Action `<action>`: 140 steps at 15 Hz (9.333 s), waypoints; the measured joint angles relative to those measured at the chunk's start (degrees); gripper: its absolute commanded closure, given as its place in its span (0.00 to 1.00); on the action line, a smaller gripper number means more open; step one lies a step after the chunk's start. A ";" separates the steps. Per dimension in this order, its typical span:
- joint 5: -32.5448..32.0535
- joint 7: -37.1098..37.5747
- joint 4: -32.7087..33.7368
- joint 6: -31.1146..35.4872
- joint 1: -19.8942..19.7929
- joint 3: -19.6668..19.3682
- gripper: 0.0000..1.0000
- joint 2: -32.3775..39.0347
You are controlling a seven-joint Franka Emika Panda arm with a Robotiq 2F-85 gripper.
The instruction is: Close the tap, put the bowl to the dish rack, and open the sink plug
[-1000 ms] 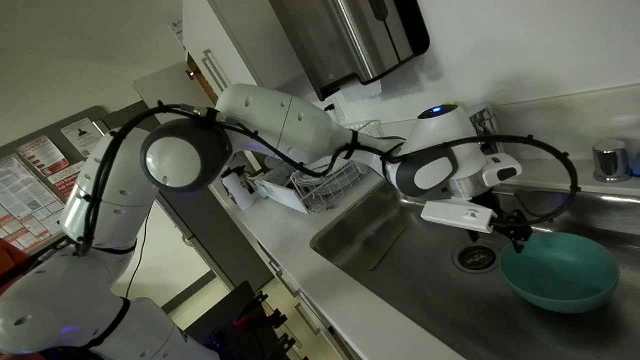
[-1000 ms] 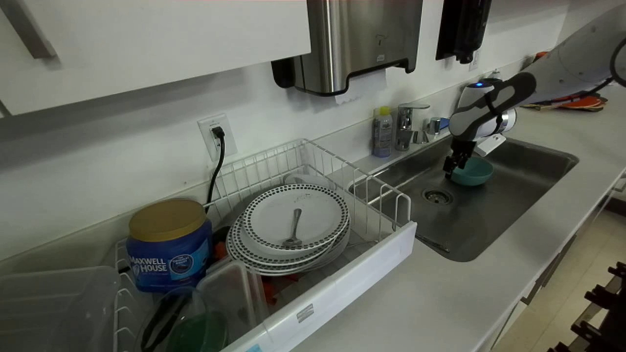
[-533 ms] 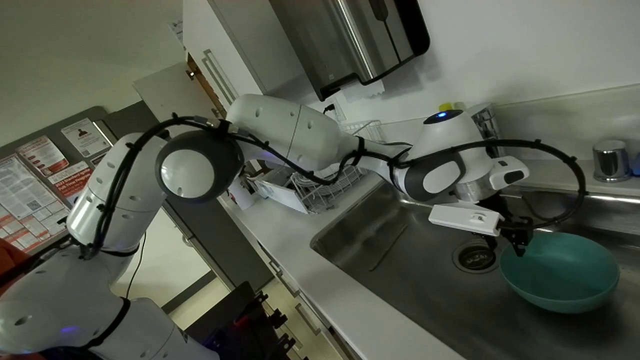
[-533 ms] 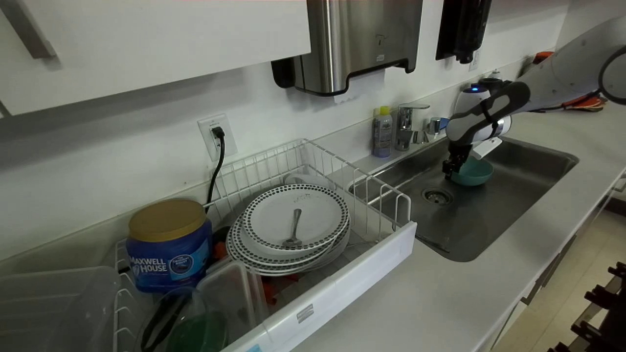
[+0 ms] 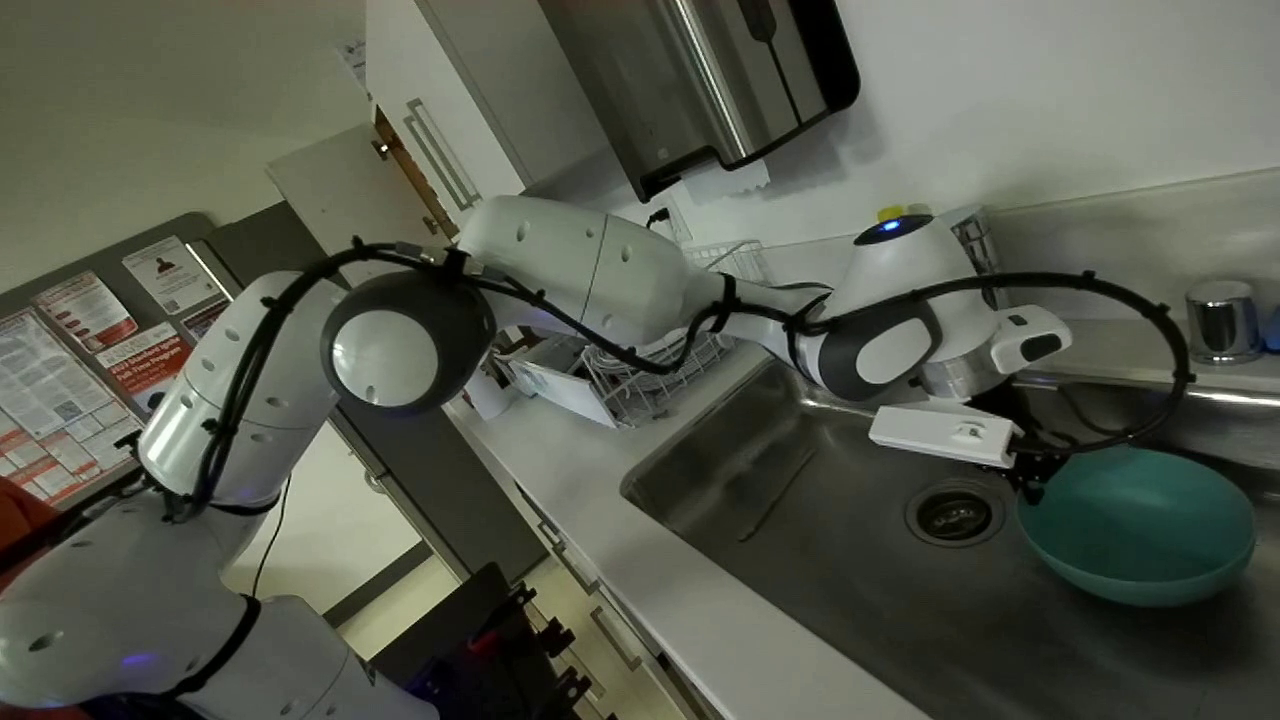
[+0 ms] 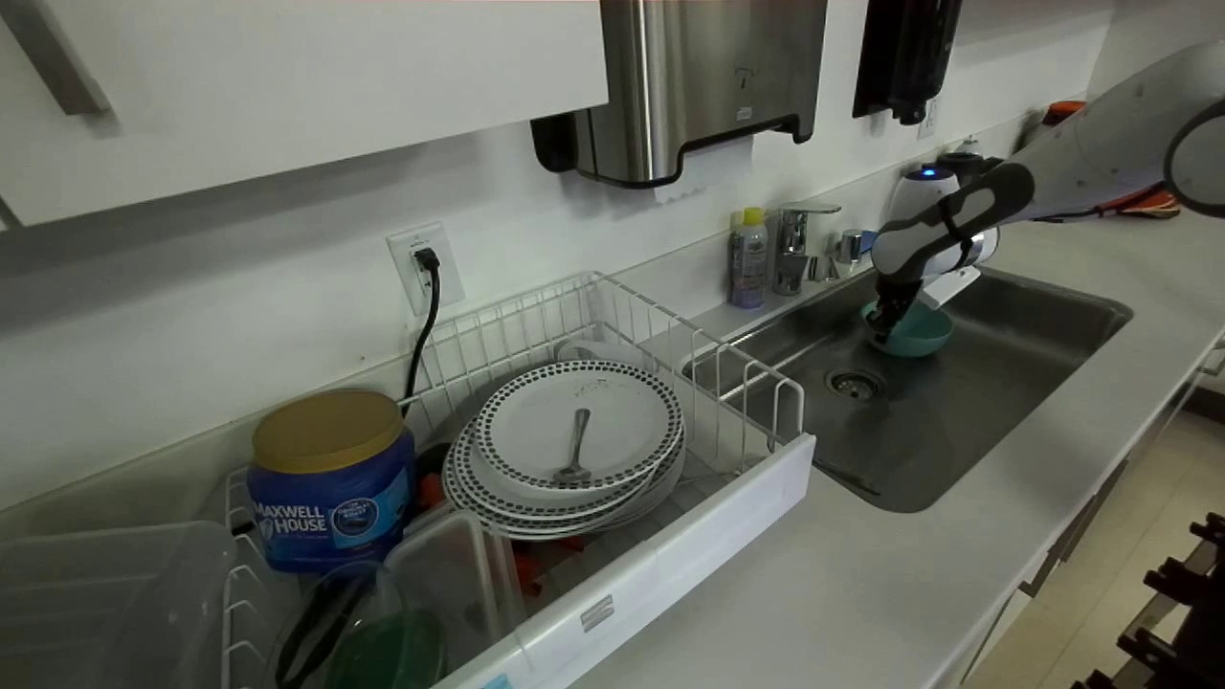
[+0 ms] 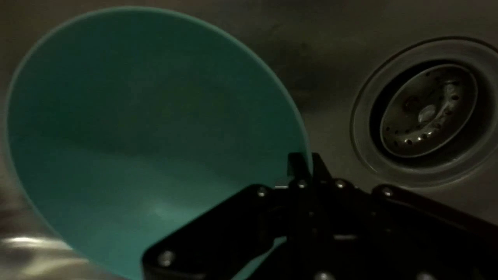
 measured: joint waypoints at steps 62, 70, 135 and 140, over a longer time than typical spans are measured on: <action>8.83 -95.15 -75.06 -8.44 23.03 -7.11 0.99 -87.18; 8.95 -101.30 -74.21 -7.96 31.06 -3.71 0.99 -87.09; 10.36 -124.16 -33.09 -6.14 30.77 21.90 0.10 -41.96; 10.27 -120.21 -34.70 -15.90 30.76 21.63 0.00 -49.13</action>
